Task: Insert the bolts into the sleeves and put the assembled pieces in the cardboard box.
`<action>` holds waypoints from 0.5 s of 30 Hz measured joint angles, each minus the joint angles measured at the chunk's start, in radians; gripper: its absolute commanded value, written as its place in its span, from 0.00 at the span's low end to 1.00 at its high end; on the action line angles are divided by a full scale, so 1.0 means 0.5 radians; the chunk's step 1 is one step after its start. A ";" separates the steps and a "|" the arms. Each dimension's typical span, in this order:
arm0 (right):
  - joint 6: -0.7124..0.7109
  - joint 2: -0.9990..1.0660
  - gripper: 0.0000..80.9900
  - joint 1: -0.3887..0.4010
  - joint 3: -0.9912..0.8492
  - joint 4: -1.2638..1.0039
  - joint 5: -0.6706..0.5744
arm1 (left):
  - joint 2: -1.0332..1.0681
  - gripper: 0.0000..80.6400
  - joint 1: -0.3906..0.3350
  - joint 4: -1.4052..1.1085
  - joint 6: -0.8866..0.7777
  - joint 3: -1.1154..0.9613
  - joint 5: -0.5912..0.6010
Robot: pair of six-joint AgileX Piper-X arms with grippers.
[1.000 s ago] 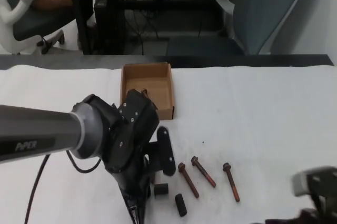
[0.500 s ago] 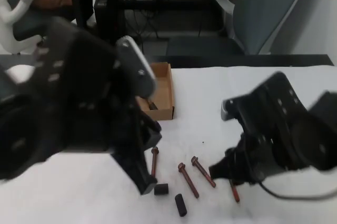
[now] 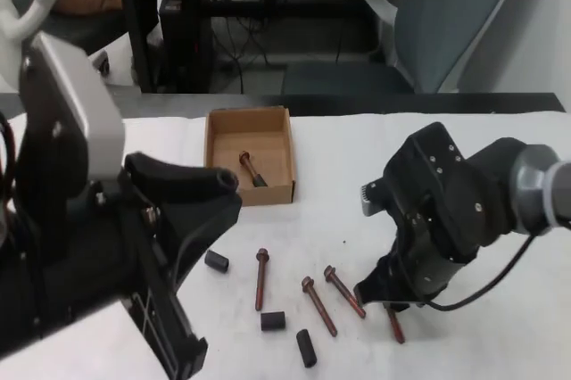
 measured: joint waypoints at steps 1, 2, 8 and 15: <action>0.000 0.020 0.46 0.000 -0.011 0.000 -0.005 | 0.000 0.02 0.000 -0.003 -0.020 0.028 0.000; 0.000 0.041 0.46 0.005 -0.024 0.008 -0.012 | 0.000 0.02 0.000 -0.002 -0.034 0.053 0.000; -0.034 0.065 0.29 0.005 -0.134 0.066 -0.049 | 0.006 0.02 0.000 0.014 -0.113 0.191 0.000; -0.129 0.088 0.01 0.005 -0.167 0.081 -0.046 | 0.006 0.02 0.000 -0.064 -0.150 0.232 0.000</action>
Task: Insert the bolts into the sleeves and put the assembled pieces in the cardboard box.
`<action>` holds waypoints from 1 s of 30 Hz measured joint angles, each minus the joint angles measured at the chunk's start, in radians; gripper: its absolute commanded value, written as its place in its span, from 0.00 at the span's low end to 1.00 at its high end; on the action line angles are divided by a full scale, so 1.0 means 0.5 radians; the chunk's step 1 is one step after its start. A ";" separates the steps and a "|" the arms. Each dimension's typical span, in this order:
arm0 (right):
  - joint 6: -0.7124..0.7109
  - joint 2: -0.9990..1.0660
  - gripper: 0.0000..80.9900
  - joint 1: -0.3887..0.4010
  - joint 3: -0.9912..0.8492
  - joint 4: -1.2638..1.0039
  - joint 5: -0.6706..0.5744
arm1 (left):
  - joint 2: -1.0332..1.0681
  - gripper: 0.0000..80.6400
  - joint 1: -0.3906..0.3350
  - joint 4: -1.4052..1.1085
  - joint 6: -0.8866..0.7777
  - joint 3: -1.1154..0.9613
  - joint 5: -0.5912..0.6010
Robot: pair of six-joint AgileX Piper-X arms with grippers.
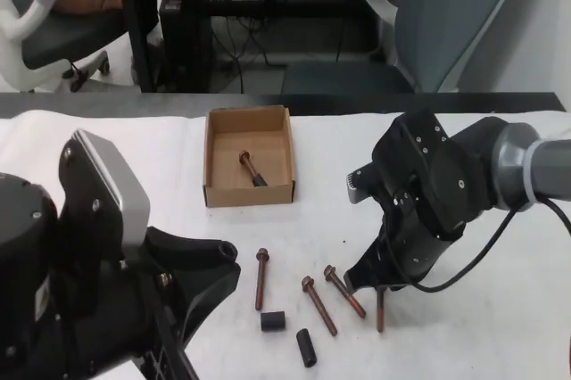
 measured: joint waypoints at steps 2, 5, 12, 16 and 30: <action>-0.007 0.010 0.01 -0.005 -0.009 0.017 0.000 | 0.000 0.02 0.000 -0.046 -0.024 0.025 0.015; -0.021 0.017 0.03 -0.009 -0.014 0.030 -0.003 | 0.000 0.02 0.000 -0.084 -0.058 0.039 0.031; 0.043 0.023 0.41 -0.018 -0.014 0.036 -0.165 | 0.000 0.02 0.000 -0.100 -0.076 0.038 0.035; 0.171 0.028 0.41 -0.013 -0.014 0.036 -0.213 | 0.000 0.02 0.000 -0.100 -0.076 0.038 0.039; 0.489 0.122 0.37 0.067 -0.018 -0.083 -0.184 | 0.000 0.02 0.000 -0.105 -0.076 0.044 0.090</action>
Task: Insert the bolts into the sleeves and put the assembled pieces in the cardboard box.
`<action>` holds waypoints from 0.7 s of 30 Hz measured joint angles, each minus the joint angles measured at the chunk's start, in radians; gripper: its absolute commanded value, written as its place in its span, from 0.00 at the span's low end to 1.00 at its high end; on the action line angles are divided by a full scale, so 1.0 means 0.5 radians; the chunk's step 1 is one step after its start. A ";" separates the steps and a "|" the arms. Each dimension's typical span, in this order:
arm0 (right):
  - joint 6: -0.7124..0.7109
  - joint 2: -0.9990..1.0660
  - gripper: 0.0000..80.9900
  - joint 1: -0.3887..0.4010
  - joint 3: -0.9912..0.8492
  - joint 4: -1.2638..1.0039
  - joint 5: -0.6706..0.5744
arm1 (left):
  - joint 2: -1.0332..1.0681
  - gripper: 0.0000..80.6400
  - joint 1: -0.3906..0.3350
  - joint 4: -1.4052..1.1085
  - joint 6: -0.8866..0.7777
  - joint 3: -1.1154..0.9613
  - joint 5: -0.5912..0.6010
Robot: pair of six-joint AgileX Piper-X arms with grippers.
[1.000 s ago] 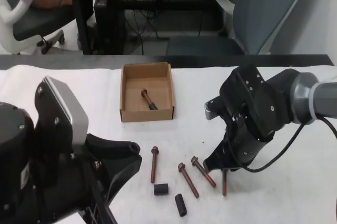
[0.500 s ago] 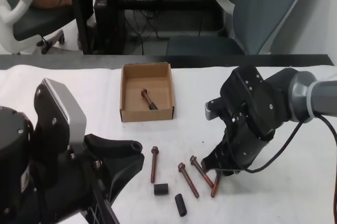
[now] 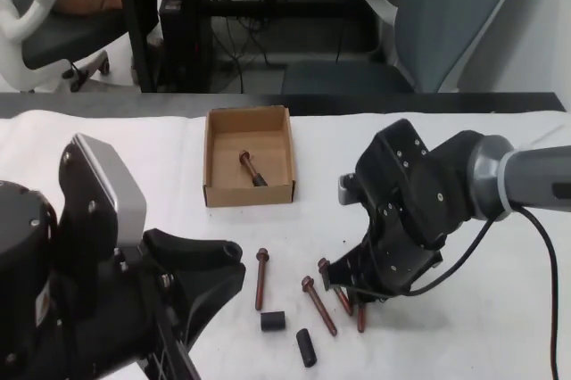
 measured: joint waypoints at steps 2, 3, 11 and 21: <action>0.030 0.005 0.17 0.002 0.000 -0.005 0.018 | 0.000 0.02 0.000 0.000 0.000 -0.001 0.037; 0.040 0.005 0.06 0.002 0.000 -0.005 0.018 | 0.000 0.02 0.000 0.000 0.000 -0.001 0.052; 0.017 0.009 0.00 0.012 0.000 -0.011 0.096 | 0.000 0.02 0.000 -0.006 0.013 0.006 0.082; -0.047 -0.546 0.00 0.362 0.335 -0.613 0.269 | 0.000 0.02 -0.005 -0.809 -0.190 0.510 -0.034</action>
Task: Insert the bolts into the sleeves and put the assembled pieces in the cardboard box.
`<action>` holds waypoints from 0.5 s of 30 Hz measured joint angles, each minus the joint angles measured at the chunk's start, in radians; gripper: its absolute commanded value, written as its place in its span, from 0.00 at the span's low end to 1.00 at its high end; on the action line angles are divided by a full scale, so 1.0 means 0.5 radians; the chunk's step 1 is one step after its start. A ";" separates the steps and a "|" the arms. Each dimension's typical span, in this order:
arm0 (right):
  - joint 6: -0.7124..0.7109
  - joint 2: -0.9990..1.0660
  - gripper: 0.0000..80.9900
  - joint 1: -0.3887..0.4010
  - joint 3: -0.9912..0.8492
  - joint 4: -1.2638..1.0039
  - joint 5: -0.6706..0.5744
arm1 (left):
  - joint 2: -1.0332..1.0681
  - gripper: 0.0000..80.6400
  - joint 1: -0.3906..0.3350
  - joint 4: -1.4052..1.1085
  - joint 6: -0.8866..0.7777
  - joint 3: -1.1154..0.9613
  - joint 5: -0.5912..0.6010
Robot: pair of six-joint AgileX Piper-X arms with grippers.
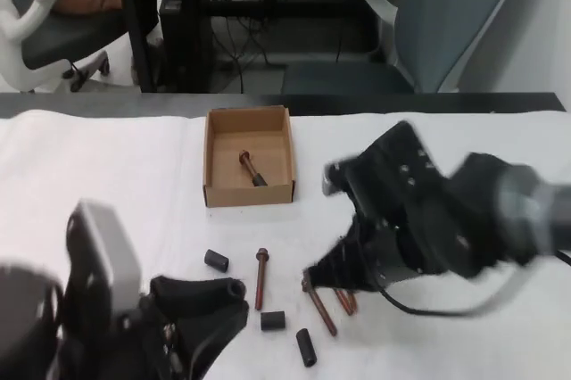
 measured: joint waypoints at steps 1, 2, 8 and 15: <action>0.000 -0.147 0.00 0.068 0.087 -0.160 0.032 | 0.000 0.02 -0.006 -0.128 -0.058 0.077 -0.069; 0.020 -0.291 0.00 0.122 0.158 -0.310 0.055 | 0.000 0.02 -0.014 -0.217 -0.100 0.132 -0.127; 0.036 -0.744 0.00 0.482 0.612 -1.342 0.068 | 0.120 0.02 -0.197 -0.517 -0.229 0.291 -0.251; -0.016 -0.665 0.00 0.649 0.696 -1.585 0.073 | 0.525 0.02 -0.406 -0.964 -0.166 0.290 -0.398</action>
